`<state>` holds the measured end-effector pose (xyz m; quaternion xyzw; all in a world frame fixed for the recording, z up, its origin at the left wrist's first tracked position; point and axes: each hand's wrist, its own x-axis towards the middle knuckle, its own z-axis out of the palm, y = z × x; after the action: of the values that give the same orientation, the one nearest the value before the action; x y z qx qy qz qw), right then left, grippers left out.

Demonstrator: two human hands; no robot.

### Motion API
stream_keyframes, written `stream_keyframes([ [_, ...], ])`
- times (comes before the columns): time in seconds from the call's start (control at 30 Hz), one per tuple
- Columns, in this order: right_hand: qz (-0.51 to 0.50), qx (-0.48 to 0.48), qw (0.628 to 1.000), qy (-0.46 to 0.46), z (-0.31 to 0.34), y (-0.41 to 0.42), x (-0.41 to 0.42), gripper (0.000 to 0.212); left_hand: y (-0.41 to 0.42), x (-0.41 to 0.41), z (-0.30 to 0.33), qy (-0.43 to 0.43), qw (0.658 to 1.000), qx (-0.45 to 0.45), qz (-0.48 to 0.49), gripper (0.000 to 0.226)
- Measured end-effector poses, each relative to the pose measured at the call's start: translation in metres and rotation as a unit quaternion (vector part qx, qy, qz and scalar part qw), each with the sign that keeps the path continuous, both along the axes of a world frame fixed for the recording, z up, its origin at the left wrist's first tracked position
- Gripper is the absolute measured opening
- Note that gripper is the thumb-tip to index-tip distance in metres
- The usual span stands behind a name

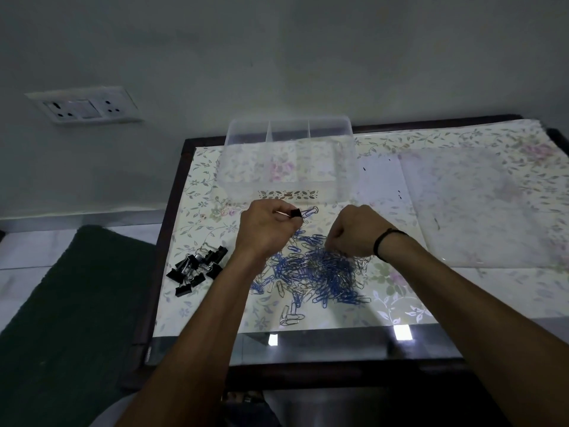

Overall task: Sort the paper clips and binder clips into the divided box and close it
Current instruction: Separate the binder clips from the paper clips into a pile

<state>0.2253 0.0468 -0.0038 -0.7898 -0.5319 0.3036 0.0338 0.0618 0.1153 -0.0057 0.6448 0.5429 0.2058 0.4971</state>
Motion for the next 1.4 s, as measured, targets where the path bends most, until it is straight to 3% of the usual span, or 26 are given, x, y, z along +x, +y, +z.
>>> stream_keyframes([
  [0.1, -0.094, 0.014, 0.987, 0.127, 0.004, 0.001, 0.008, 0.022, 0.002, 0.0, -0.001, -0.029, 0.999, -0.036, 0.008, 0.009],
  [0.2, -0.213, -0.009, 0.932, 0.294, 0.005, 0.004, 0.01, 0.024, 0.003, 0.0, -0.001, -0.056, 0.996, -0.071, 0.014, 0.008],
  [0.27, -0.259, 0.004, 0.899, 0.352, 0.006, 0.007, 0.009, 0.023, 0.003, 0.001, 0.001, -0.078, 0.992, -0.097, 0.018, 0.007],
  [0.33, -0.278, 0.035, 0.876, 0.392, 0.012, 0.008, 0.008, 0.037, 0.002, 0.001, 0.004, -0.097, 0.988, -0.116, 0.017, 0.007],
  [0.4, -0.27, 0.083, 0.874, 0.395, 0.018, 0.007, 0.006, 0.042, 0.002, 0.001, 0.006, -0.104, 0.987, -0.124, 0.014, 0.007],
  [0.53, -0.228, 0.152, 0.886, 0.374, 0.014, 0.006, 0.005, 0.024, 0.002, 0.001, 0.005, -0.101, 0.986, -0.129, 0.01, 0.007],
  [0.8, -0.207, 0.161, 0.913, 0.311, 0.004, 0.009, 0.007, 0.02, 0.004, 0.003, 0.003, -0.107, 0.984, -0.14, 0.008, 0.008],
  [0.9, -0.21, 0.143, 0.91, 0.328, 0.003, 0.009, 0.001, 0.02, 0.002, 0.003, 0.001, -0.105, 0.987, -0.124, 0.009, 0.01],
  [1.0, -0.221, 0.114, 0.889, 0.384, 0.002, 0.009, -0.003, 0.017, 0.0, 0.003, -0.001, -0.096, 0.991, -0.095, -0.004, 0.011],
  [1.3, -0.344, 0.05, 0.761, 0.548, 0.002, 0.013, 0.001, 0.009, -0.005, 0.003, 0.002, -0.067, 0.995, 0.06, -0.045, 0.014],
  [1.4, -0.35, 0.02, 0.74, 0.575, 0.0, 0.013, 0.005, 0.01, -0.008, 0.005, 0.006, -0.046, 0.992, 0.102, -0.065, 0.015],
])
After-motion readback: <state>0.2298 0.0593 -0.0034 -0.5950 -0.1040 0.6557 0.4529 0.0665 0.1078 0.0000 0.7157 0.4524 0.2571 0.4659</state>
